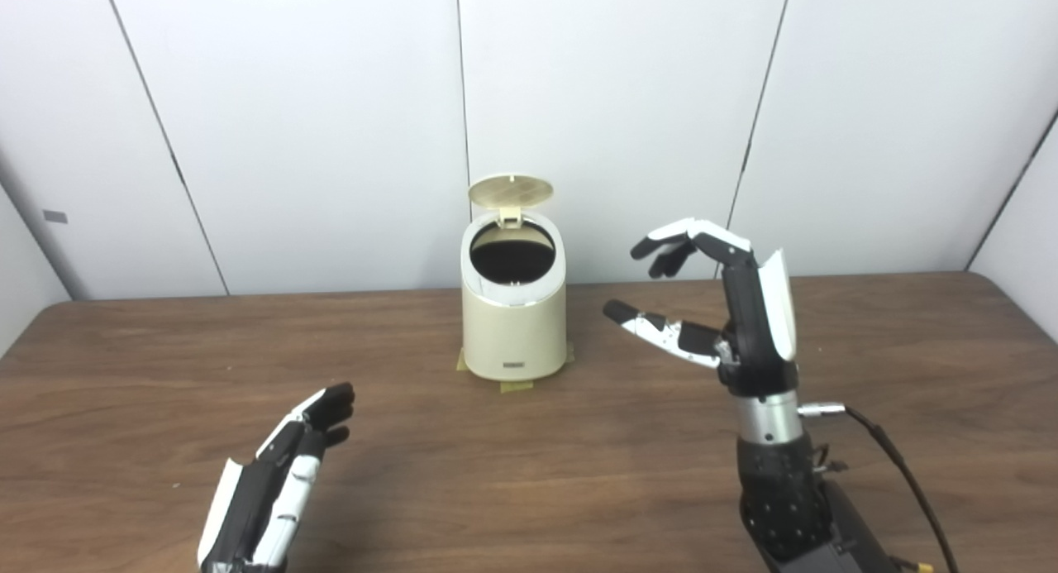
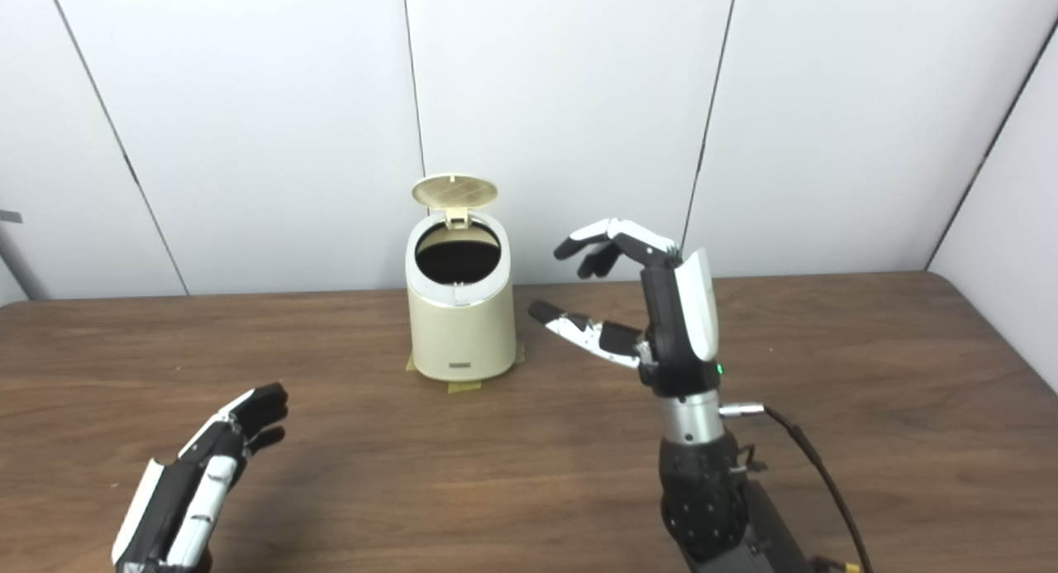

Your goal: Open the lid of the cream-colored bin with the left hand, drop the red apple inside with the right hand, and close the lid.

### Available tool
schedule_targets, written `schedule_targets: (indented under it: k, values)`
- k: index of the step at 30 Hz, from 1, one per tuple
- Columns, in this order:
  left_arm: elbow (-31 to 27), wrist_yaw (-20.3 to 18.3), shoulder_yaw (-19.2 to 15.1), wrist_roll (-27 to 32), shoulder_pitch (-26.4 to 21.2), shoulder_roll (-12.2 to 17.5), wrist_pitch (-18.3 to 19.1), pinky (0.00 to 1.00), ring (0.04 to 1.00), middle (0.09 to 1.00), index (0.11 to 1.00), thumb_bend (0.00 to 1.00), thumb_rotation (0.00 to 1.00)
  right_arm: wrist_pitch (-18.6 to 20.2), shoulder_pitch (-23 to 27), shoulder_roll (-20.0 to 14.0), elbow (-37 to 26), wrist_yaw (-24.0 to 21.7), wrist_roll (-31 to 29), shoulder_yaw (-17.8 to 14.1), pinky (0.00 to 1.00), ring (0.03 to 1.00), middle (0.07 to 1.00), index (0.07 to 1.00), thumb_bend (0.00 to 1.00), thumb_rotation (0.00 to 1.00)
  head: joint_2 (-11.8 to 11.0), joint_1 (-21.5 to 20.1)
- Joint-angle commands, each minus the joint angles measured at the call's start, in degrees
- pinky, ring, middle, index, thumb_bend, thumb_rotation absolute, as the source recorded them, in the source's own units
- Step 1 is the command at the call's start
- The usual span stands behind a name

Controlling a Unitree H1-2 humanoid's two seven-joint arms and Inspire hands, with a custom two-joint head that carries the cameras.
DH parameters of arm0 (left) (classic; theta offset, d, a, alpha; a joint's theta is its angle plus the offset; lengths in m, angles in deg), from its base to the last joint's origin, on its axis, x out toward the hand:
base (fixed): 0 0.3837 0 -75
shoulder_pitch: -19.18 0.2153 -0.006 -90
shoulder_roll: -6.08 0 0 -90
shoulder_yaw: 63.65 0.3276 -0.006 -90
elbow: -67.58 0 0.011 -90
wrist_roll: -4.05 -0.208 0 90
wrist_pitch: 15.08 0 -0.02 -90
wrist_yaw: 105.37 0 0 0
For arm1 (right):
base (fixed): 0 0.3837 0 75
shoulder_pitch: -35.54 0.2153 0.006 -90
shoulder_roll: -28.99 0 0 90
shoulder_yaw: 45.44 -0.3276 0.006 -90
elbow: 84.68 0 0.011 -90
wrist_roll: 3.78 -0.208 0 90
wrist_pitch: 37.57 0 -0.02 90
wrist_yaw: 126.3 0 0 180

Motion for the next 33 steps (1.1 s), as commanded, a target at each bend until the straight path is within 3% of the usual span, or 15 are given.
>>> schedule_targets:
  k: [1, 2, 4, 5, 11, 15, 18, 21, 25, 30, 33]
  values:
    - [-0.6, 1.1, -0.8, -3.0, -5.6, 0.7, -1.2, 0.84, 0.856, 0.848, 0.818, 0.31, 0.8, 3.7, -2.5, 0.0, -2.7, -6.2, -4.7, -0.5, 0.5, 0.603, 0.634, 0.589, 0.36, 0.4, 0.0, -0.1]
    - [-0.7, 1.3, -1.0, -4.5, -7.1, 0.9, -1.1, 0.82, 0.847, 0.839, 0.811, 0.32, 0.81, 4.7, -4.2, -0.1, -3.3, -8.4, -7.0, -0.7, 0.58, 0.679, 0.691, 0.667, 0.29, 0.61, 0.0, -0.1]
    - [-0.9, 1.1, -1.4, -5.9, -10.5, 1.4, 0.2, 0.81, 0.846, 0.839, 0.816, 0.35, 0.86, 5.9, -6.9, -0.3, -3.7, -11.7, -8.9, -1.3, 0.67, 0.759, 0.77, 0.755, 0.25, 0.75, -0.5, 0.0]
    - [-1.1, 1.1, -1.7, -6.3, -12.3, 1.6, 1.4, 0.81, 0.852, 0.843, 0.82, 0.39, 0.87, 6.8, -8.0, -0.2, -3.8, -12.7, -8.0, -1.7, 0.68, 0.769, 0.788, 0.772, 0.23, 0.75, -0.7, 0.2]
    - [0.5, 2.0, -1.1, -12.8, -23.1, 1.6, 5.3, 0.8, 0.855, 0.846, 0.83, 0.39, 0.8, 14.5, -10.8, 1.8, -3.6, -16.5, -6.8, -4.3, 0.65, 0.77, 0.788, 0.769, 0.2, 0.39, -1.7, 0.1]
    - [2.8, 2.5, 1.3, -20.7, -31.2, 1.9, 8.2, 0.82, 0.871, 0.867, 0.847, 0.44, 0.83, 15.5, -11.3, 2.9, -2.3, -17.6, -6.9, -5.5, 0.62, 0.749, 0.768, 0.773, 0.21, 0.28, -2.0, 0.4]
    - [4.4, 2.6, 3.0, -25.3, -35.7, 1.6, 10.0, 0.83, 0.886, 0.877, 0.851, 0.58, 0.86, 15.0, -11.2, 3.5, -0.9, -17.9, -6.8, -6.1, 0.66, 0.77, 0.789, 0.78, 0.22, 0.26, -1.9, 0.5]
    - [5.6, 1.8, 6.9, -34.1, -39.6, 2.6, 11.9, 0.82, 0.891, 0.891, 0.868, 0.67, 0.9, 14.5, -11.1, 4.4, 0.2, -18.0, -7.3, -6.7, 0.67, 0.769, 0.79, 0.775, 0.21, 0.21, -1.9, 0.4]
    - [8.0, -0.5, 12.4, -44.4, -44.3, 3.5, 14.7, 0.93, 0.923, 0.907, 0.894, 0.84, 0.99, 14.8, -11.2, 5.2, 0.5, -18.2, -7.2, -7.2, 0.67, 0.76, 0.79, 0.767, 0.21, 0.21, -1.8, 0.3]
    - [10.8, -5.3, 16.8, -51.2, -48.3, 3.2, 18.0, 1.0, 0.991, 0.913, 0.897, 0.91, 1.0, 16.3, -11.6, 5.5, 0.0, -18.7, -6.4, -7.5, 0.68, 0.767, 0.795, 0.775, 0.21, 0.3, -1.6, 1.0]
    - [12.9, -7.9, 18.5, -53.9, -50.6, 2.5, 20.0, 1.0, 1.0, 0.916, 0.892, 0.94, 1.0, 15.8, -11.7, 5.5, 0.2, -18.7, -6.3, -7.6, 0.67, 0.764, 0.79, 0.773, 0.21, 0.28, -1.6, 1.0]
